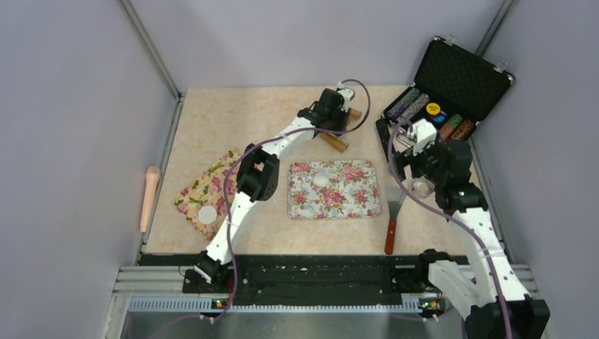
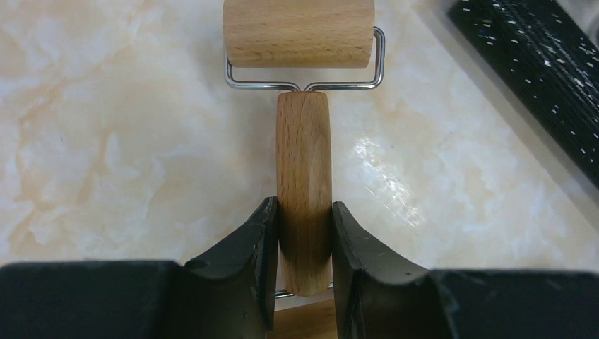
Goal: Roll out the dumpling wrappers from the dough
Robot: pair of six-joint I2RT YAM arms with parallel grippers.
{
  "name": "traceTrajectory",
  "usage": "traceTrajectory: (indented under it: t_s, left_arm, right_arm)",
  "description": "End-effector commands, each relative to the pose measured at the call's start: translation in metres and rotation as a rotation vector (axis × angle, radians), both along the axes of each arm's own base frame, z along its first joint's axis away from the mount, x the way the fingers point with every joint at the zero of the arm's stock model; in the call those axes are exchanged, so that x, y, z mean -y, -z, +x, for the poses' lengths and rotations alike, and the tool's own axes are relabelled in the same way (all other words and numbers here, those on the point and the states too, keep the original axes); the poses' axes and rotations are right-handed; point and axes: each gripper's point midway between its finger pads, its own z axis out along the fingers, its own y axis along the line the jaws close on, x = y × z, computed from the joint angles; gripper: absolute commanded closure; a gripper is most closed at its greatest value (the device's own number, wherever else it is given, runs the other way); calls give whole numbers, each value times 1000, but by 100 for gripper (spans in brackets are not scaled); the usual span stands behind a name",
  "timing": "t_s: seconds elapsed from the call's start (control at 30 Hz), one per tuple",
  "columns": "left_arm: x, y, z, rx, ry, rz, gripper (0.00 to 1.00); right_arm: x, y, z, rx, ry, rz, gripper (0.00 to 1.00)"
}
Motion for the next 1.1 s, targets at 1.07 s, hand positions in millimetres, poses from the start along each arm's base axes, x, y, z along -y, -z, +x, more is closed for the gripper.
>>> traceTrajectory:
  t_s: [1.07]
  left_arm:
    - [-30, -208, -234, 422, 534, 219, 100]
  right_arm:
    - [-90, -57, 23, -506, -421, 850, 18]
